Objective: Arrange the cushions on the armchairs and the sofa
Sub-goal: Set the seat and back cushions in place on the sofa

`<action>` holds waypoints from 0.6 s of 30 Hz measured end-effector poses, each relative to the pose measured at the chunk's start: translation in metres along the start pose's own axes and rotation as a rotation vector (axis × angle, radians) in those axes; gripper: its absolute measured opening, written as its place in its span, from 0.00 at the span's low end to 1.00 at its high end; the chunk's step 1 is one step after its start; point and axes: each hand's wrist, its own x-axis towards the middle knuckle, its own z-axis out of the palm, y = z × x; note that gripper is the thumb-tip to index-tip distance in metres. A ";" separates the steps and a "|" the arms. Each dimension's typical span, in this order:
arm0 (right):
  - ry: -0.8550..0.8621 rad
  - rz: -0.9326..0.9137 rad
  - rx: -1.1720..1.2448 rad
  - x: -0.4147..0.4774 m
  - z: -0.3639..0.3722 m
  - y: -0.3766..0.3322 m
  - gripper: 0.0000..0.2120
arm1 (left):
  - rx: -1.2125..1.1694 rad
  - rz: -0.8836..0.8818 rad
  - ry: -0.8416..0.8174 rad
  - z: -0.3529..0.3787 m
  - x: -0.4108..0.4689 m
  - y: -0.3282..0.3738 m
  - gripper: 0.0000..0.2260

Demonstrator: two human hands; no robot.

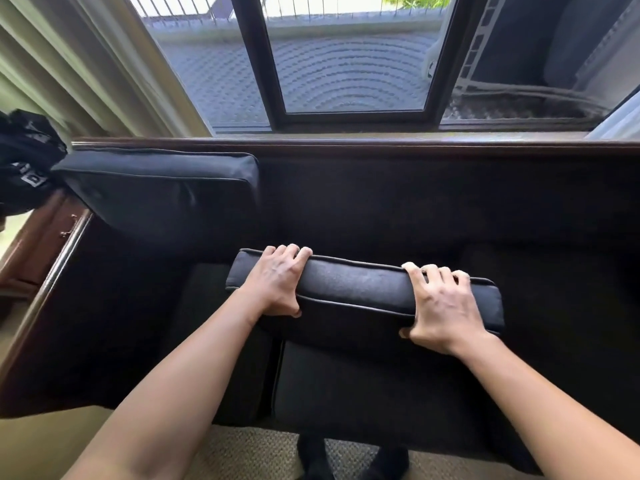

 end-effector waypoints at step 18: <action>0.127 0.022 -0.001 0.075 -0.046 0.048 0.45 | -0.053 -0.003 0.065 -0.062 0.072 -0.015 0.37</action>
